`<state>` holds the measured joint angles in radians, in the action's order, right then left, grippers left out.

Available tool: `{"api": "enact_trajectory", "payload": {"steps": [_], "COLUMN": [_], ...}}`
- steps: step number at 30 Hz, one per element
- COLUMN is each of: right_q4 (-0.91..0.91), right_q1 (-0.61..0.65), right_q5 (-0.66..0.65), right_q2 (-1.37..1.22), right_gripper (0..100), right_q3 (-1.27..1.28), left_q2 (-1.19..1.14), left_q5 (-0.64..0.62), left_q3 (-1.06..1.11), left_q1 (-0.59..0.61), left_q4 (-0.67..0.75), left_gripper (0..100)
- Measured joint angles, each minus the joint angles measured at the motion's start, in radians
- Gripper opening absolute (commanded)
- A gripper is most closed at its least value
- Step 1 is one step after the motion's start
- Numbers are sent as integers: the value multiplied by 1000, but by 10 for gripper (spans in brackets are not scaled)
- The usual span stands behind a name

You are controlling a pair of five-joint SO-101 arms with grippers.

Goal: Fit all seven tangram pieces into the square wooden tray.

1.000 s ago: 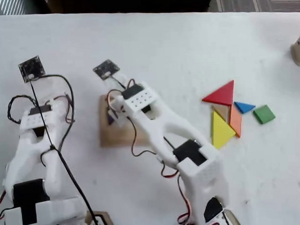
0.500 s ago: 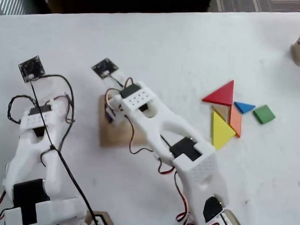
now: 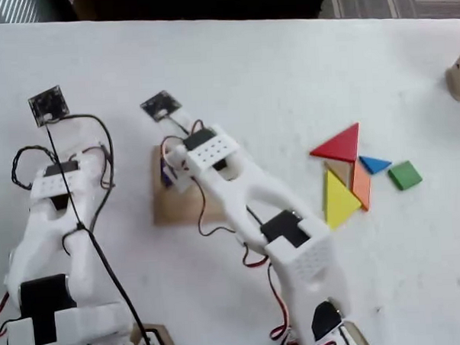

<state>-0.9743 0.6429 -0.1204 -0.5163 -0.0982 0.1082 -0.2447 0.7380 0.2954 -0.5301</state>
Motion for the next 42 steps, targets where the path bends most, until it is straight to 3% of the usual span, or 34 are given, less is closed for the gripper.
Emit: {"api": "enact_trajectory", "payload": {"steps": [7,15,24,30,36,42], "right_q4": [-95,63,78,-87,-391,-582], "right_q1": [-12,28,48,38,-75,-391], "right_q5": [0,0,0,0,-5,-129], "right_q2": [74,-20,-21,54,255,376], "right_gripper": [18,18,18,18,18,42], "right_q3": [0,2,-29,-37,-41,-41], "left_q2": [0,0,0,0,0,0], "left_q5": [0,0,0,0,0,0], "left_q3": [0,0,0,0,0,0], "left_q1": [0,0,0,0,0,0], "left_q4": [0,0,0,0,0,0], "left_gripper": [35,35,35,35,35,35]}}
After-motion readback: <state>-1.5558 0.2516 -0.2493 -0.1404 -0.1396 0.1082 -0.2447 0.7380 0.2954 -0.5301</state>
